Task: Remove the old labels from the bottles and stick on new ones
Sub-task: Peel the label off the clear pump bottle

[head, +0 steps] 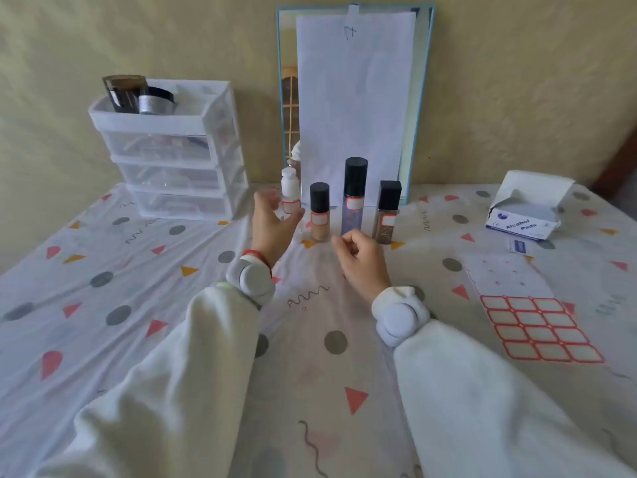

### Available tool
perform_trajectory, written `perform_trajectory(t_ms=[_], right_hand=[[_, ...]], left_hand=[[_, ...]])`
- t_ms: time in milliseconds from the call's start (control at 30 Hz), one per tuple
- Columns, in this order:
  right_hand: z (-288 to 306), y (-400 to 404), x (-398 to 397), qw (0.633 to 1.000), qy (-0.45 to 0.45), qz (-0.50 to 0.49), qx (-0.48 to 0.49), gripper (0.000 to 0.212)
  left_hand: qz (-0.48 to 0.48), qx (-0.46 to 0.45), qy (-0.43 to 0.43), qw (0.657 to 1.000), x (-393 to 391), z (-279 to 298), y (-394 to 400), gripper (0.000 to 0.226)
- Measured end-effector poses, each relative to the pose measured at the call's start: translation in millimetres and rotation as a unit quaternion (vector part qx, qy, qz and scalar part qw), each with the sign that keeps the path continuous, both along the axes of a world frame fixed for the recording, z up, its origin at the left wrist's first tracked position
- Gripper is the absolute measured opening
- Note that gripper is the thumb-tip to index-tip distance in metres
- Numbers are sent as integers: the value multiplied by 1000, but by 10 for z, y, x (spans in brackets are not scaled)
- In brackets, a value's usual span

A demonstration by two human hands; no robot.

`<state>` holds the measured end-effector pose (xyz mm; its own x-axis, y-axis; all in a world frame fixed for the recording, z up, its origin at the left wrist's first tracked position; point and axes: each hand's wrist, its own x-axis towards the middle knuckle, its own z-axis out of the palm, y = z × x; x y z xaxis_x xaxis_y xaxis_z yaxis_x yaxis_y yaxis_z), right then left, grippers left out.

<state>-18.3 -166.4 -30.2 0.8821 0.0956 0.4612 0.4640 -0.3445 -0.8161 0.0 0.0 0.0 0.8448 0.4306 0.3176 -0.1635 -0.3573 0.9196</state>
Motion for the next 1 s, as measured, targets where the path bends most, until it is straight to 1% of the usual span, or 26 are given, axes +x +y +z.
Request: perform_trajectory(t_ms=[100,200,300,367,433,500,567,667,800,900,1000], right_hand=[[6,9,-33,1000,22,3,0,31],[-1,18,-58,999,39,5,-4,29],[6,2,-51,999,49,9,-3,26],[16,1,-52,999,51,4,3,28],[19,-4,-46,998,61,5,18,26],[24,-6,-52,996,78,8,33,24],[43,0,-71,993,103,11,59,25],[94,-7,-102,988,121,8,91,24],[100,19,-118,983,158,24,94,34],[84,27,-135,982,156,52,92,34],[94,33,-139,975,170,80,116,32]], left_hand=[[-31,16,33,999,67,7,2,47],[-19,28,64,997,133,-24,-11,45],[-5,25,40,999,131,-30,0,38],[-10,2,-2,1000,58,-6,-2,35],[-20,-9,-52,998,-50,48,-29,35],[-48,-31,-76,996,-150,98,-82,37],[-85,-53,-74,992,-247,125,-173,38],[-119,-45,-70,989,-347,115,-318,35],[-160,-32,-57,985,-386,87,-400,30],[-170,-55,-44,983,-407,21,-417,34],[-189,-85,-33,978,-425,-39,-404,29]])
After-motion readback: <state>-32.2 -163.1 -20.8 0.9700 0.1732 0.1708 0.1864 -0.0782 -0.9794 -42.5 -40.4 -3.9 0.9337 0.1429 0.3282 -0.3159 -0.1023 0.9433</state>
